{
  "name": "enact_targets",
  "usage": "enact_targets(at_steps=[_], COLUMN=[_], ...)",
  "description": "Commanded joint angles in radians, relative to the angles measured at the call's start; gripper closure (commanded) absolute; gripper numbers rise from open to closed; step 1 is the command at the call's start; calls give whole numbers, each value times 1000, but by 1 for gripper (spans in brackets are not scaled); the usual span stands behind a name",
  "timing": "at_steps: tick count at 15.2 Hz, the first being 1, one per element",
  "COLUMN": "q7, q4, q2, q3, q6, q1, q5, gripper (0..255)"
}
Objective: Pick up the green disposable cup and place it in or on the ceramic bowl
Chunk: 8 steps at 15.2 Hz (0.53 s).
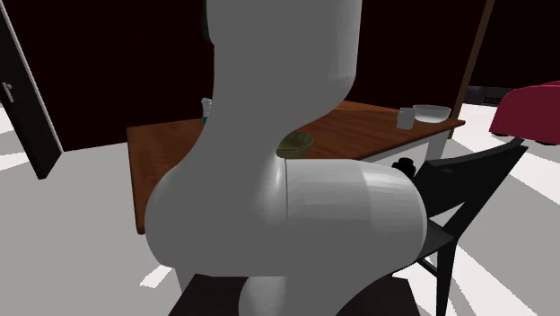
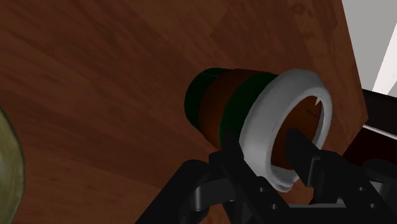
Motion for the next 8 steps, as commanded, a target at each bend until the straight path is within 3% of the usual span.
enact_targets(at_steps=[1,8], q7=[14,67], q4=[10,61], q2=[-13,-44], q3=[-2,-8], q6=[-20,-92], q1=[-1,-5], q5=[-9,-42], gripper=[255,255])
